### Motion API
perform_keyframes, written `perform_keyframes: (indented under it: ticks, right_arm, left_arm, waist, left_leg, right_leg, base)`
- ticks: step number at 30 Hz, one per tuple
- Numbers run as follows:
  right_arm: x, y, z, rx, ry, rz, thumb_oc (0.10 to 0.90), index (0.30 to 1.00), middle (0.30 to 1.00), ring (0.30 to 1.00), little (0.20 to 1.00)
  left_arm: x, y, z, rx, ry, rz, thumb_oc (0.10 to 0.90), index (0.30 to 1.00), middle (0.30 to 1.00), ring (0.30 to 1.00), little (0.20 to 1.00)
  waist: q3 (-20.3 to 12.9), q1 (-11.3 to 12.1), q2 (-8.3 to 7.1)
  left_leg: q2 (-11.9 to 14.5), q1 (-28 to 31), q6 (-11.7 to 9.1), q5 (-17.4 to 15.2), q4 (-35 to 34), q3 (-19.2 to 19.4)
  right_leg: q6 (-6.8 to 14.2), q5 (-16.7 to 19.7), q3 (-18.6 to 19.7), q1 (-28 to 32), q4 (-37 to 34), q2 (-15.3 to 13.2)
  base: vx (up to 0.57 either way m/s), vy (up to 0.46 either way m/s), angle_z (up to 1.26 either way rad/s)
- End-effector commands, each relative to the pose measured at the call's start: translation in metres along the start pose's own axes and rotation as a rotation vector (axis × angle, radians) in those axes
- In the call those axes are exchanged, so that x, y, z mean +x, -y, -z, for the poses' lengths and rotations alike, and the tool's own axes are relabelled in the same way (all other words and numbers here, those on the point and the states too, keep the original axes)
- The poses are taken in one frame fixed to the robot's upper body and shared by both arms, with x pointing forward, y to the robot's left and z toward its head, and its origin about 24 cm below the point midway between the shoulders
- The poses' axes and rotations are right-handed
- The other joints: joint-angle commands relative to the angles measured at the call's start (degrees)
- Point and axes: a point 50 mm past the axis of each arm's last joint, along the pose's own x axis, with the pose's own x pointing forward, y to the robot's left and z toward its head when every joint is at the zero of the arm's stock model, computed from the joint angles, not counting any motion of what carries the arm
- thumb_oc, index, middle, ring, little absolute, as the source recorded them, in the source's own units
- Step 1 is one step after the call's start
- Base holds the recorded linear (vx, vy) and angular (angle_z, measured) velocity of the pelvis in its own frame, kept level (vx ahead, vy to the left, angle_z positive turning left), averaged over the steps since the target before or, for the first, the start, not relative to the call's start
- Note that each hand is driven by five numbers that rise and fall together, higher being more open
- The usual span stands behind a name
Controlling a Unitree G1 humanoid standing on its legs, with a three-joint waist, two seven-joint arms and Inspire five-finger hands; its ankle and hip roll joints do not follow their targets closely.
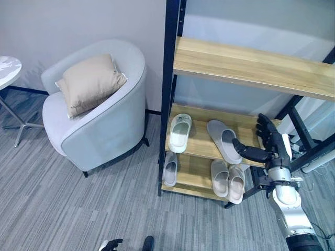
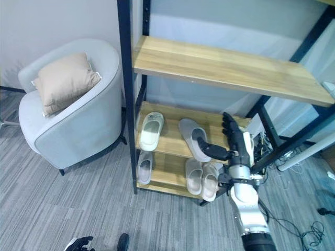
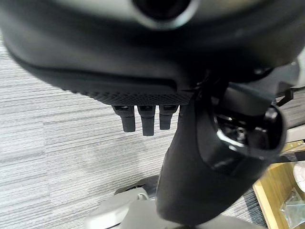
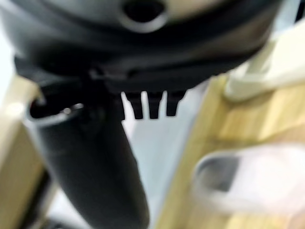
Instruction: Arrange the slippers neatly on the shoe rack.
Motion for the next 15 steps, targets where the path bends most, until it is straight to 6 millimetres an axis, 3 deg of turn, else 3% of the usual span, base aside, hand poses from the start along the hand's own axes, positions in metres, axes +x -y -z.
perform_keyframes:
  ticks: [1, 6, 10, 15]
  right_arm:
    - [0.028, 0.031, -0.065, 0.018, 0.293, 0.16, 0.8, 0.9, 0.9, 0.9, 0.9]
    - [0.041, 0.065, -0.049, -0.012, 0.18, 0.315, 0.8, 0.9, 0.9, 0.9, 0.9]
    - [0.043, 0.075, -0.043, 0.004, 0.142, 0.351, 0.8, 0.9, 0.9, 0.9, 0.9]
    - [0.051, 0.069, -0.041, 0.052, 0.103, 0.316, 0.8, 0.9, 0.9, 0.9, 0.9]
  left_arm:
    - [0.003, 0.021, -0.014, 0.079, 0.033, 0.077, 0.8, 0.9, 0.9, 0.9, 0.9]
    - [0.003, 0.017, -0.016, 0.09, 0.035, 0.064, 0.8, 0.9, 0.9, 0.9, 0.9]
    - [0.004, 0.018, -0.017, 0.081, 0.038, 0.065, 0.8, 0.9, 0.9, 0.9, 0.9]
    - [0.003, 0.021, -0.015, 0.079, 0.028, 0.072, 0.8, 0.9, 0.9, 0.9, 0.9]
  waist:
    - [1.7, 2.0, 0.38]
    - [1.4, 2.3, 0.41]
    - [1.3, 2.3, 0.47]
    - [1.5, 2.4, 0.33]
  left_leg:
    - [1.1, 2.4, 0.0, -7.9, 0.4, -1.8]
    - [1.0, 1.9, -0.2, -8.0, 0.4, -2.1]
    - [0.9, 1.8, -0.2, -8.1, 0.4, -2.3]
    - [0.9, 1.3, -0.3, -8.1, 0.4, -2.5]
  right_leg:
    - [2.5, -3.4, 0.5, 1.4, 0.7, -0.3]
    - [2.6, -3.3, 0.3, 0.7, 0.7, -0.4]
    - [2.7, -3.3, 0.1, 0.6, 0.7, -0.5]
    - [2.8, -3.1, 0.0, -0.1, 0.7, -0.6]
  base:
    - [0.02, 0.021, 0.06]
    - [0.0, 0.0, 0.0]
    - [0.0, 0.0, 0.0]
    - [0.0, 0.004, 0.01]
